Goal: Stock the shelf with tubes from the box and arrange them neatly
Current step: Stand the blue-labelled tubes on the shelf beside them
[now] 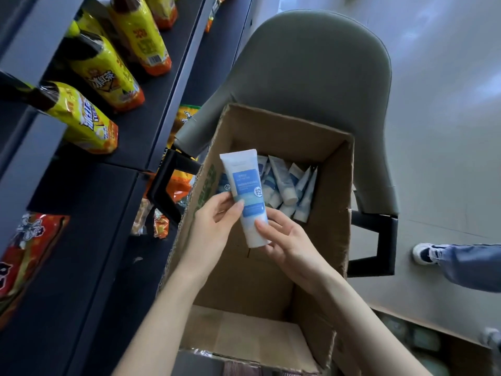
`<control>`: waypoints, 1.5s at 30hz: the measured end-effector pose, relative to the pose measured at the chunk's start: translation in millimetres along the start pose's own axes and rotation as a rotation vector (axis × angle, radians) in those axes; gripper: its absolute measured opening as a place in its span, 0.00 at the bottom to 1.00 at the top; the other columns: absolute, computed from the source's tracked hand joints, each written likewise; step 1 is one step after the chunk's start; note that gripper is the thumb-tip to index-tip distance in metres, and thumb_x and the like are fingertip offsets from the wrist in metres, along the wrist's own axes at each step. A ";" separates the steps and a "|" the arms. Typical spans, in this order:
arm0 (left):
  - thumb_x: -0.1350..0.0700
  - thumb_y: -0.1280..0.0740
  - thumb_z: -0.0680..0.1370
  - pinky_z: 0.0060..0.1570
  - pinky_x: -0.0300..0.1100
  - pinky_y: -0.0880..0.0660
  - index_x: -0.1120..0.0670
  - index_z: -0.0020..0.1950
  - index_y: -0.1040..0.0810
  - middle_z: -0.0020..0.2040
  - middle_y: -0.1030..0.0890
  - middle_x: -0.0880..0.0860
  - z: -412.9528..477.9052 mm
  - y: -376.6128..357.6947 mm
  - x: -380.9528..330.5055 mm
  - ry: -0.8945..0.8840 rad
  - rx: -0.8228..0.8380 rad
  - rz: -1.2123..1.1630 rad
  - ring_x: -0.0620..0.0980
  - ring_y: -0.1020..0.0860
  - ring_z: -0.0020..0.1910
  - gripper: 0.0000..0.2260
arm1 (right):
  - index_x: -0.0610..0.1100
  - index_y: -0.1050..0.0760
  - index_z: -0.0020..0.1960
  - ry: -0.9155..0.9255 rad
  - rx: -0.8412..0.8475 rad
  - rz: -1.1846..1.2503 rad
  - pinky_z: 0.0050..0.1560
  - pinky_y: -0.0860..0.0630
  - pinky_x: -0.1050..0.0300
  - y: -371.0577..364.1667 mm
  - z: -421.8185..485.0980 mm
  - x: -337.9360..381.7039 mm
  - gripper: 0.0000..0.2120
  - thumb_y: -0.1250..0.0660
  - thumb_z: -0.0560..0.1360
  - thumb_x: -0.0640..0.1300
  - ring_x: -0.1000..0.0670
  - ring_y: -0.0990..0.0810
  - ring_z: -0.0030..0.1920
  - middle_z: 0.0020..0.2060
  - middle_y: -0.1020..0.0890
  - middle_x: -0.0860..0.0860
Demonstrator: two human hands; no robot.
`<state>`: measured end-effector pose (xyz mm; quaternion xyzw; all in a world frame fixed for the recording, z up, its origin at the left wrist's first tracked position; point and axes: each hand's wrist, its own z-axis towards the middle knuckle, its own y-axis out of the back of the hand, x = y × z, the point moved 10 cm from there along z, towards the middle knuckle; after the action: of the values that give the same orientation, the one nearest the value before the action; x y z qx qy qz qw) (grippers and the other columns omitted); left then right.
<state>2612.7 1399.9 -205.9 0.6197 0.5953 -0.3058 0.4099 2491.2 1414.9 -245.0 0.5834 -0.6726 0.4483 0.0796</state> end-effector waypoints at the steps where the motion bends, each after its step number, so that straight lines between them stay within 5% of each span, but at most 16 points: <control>1: 0.53 0.35 0.78 0.46 0.26 0.27 0.41 0.51 0.24 0.45 0.18 0.32 0.1 2.1 1.9 0.001 -0.007 -0.021 0.30 0.23 0.50 0.06 | 0.43 0.27 0.65 0.004 0.010 -0.030 0.52 0.22 0.60 -2.6 -1.0 0.5 0.21 0.32 0.72 0.45 0.50 0.19 0.56 0.56 0.18 0.45; 4: 0.49 0.33 0.75 0.51 0.34 0.25 0.45 0.54 0.22 0.50 0.17 0.41 -1.0 0.8 4.8 0.002 0.015 -0.085 0.39 0.20 0.53 0.09 | 0.44 0.27 0.65 0.024 0.018 -0.123 0.55 0.23 0.55 -6.8 -3.7 0.7 0.22 0.32 0.72 0.45 0.48 0.19 0.55 0.57 0.18 0.44; 8: 0.47 0.31 0.69 0.42 0.27 0.25 0.45 0.53 0.23 0.48 0.16 0.39 -4.2 1.1 5.9 -0.005 0.011 -0.163 0.37 0.19 0.49 0.14 | 0.44 0.26 0.64 0.023 0.024 -0.153 0.59 0.25 0.49 -13.1 -7.9 -5.5 0.23 0.30 0.70 0.46 0.48 0.19 0.55 0.57 0.19 0.43; 17: 0.48 0.30 0.68 0.45 0.31 0.24 0.49 0.54 0.20 0.49 0.16 0.44 -2.4 21.0 6.9 -0.004 -0.054 -0.226 0.40 0.18 0.50 0.15 | 0.45 0.25 0.62 0.018 0.085 -0.118 0.55 0.22 0.55 -26.6 5.3 -11.5 0.20 0.29 0.71 0.45 0.50 0.19 0.55 0.57 0.19 0.45; 21: 0.50 0.29 0.69 0.43 0.32 0.23 0.52 0.55 0.20 0.50 0.15 0.48 0.4 35.7 4.4 0.004 -0.084 -0.290 0.43 0.18 0.49 0.16 | 0.47 0.26 0.64 0.000 0.135 -0.140 0.59 0.24 0.52 -22.2 23.3 -10.1 0.22 0.32 0.73 0.53 0.48 0.22 0.61 0.60 0.20 0.48; 24: 0.52 0.29 0.68 0.37 0.33 0.24 0.52 0.53 0.19 0.48 0.15 0.47 2.8 49.9 7.4 0.034 -0.109 -0.328 0.44 0.17 0.45 0.14 | 0.52 0.24 0.61 0.058 -0.106 -0.424 0.59 0.28 0.62 18.5 48.7 4.6 0.19 0.32 0.73 0.59 0.54 0.23 0.61 0.57 0.19 0.55; 27: 0.51 0.30 0.68 0.38 0.36 0.23 0.50 0.55 0.19 0.49 0.15 0.47 3.9 61.2 11.6 0.060 -0.113 -0.325 0.45 0.18 0.47 0.15 | 0.45 0.29 0.66 0.134 -0.423 -0.820 0.60 0.28 0.61 69.1 76.4 25.4 0.18 0.35 0.77 0.48 0.50 0.26 0.63 0.62 0.23 0.50; 33: 0.48 0.29 0.66 0.40 0.39 0.20 0.51 0.56 0.20 0.51 0.16 0.50 0.4 78.8 21.2 0.088 -0.160 -0.326 0.48 0.17 0.48 0.19 | 0.41 0.43 0.75 -0.065 -0.478 -1.390 0.66 0.34 0.49 120.2 144.5 25.3 0.28 0.37 0.78 0.42 0.40 0.35 0.70 0.71 0.38 0.39; 41: 0.48 0.30 0.66 0.36 0.36 0.21 0.52 0.57 0.20 0.50 0.15 0.50 -20.1 95.0 30.3 0.100 -0.246 -0.365 0.46 0.17 0.46 0.21 | 0.40 0.40 0.72 -0.170 -0.456 -1.510 0.61 0.30 0.51 140.3 168.0 23.3 0.26 0.36 0.77 0.43 0.41 0.30 0.67 0.66 0.29 0.40; 45: 0.50 0.31 0.66 0.36 0.36 0.21 0.54 0.57 0.21 0.49 0.15 0.51 -31.0 94.6 25.1 0.076 -0.265 -0.387 0.45 0.17 0.44 0.20 | 0.40 0.40 0.72 -0.248 -0.494 -1.071 0.60 0.28 0.50 141.8 152.5 19.6 0.28 0.33 0.76 0.42 0.41 0.27 0.64 0.65 0.28 0.41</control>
<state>2705.5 1443.5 -199.2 0.4460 0.7529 -0.2744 0.3987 2427.2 1283.1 -394.3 0.8532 -0.3738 0.1049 0.3483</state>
